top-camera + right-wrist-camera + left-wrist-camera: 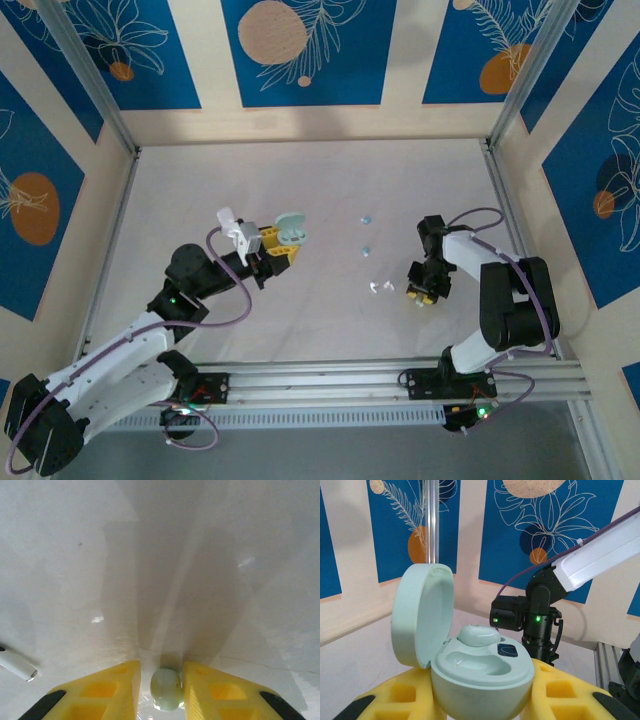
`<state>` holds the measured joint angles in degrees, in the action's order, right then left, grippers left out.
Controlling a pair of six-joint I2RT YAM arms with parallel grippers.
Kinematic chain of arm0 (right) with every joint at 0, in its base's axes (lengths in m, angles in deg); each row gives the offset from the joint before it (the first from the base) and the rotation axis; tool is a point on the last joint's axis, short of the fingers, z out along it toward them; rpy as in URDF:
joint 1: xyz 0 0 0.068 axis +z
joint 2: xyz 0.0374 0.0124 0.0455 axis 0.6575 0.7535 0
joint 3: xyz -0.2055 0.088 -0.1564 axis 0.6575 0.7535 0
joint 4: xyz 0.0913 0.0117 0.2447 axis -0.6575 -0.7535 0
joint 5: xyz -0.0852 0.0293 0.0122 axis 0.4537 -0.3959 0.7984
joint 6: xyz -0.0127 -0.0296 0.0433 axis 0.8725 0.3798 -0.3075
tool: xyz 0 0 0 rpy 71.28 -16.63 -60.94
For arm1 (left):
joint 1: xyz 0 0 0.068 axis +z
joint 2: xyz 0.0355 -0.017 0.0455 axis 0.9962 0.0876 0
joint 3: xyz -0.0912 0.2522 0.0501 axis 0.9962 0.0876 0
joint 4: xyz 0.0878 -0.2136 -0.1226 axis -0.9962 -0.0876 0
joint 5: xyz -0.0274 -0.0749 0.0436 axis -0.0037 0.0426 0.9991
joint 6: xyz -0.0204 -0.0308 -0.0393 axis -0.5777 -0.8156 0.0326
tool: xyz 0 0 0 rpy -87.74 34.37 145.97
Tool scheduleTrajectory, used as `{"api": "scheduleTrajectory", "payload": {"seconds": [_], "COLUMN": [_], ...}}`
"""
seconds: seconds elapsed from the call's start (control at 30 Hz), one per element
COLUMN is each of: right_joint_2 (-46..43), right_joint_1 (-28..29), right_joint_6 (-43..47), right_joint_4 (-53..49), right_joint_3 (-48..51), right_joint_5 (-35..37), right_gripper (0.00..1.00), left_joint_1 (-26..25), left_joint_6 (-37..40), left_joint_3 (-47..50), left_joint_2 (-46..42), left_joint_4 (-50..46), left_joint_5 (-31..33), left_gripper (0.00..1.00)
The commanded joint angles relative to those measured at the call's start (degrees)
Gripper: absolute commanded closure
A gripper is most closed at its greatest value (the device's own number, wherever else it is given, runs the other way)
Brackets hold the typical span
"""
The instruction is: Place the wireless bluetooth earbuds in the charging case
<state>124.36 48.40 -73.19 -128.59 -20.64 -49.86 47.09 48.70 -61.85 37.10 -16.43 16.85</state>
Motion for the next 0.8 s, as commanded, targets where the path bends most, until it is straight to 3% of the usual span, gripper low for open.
{"api": "scheduleTrajectory", "payload": {"seconds": [0.0,0.27,0.5,0.77], "right_joint_2": [1.0,1.7,2.5,0.5], "right_joint_1": [0.8,0.9,0.9,1.1], "right_joint_6": [-0.2,0.4,1.0,1.4], "right_joint_4": [-2.5,-2.1,-1.8,-2.0], "right_joint_3": [-1.4,-1.3,-1.6,-1.9], "right_joint_5": [1.2,1.4,1.6,1.1], "right_gripper": [0.72,0.77,0.75,0.82], "left_joint_1": [0.2,0.3,0.2,0.3], "left_joint_6": [0.2,0.5,0.5,0.4], "left_joint_3": [-1.5,-1.5,-1.5,-1.4], "left_joint_2": [-1.2,-1.2,-1.0,-1.1], "left_joint_4": [0.3,0.2,0.3,0.3], "left_joint_5": [0.6,0.9,0.8,1.2], "left_gripper": [0.72,0.72,0.72,0.72]}}
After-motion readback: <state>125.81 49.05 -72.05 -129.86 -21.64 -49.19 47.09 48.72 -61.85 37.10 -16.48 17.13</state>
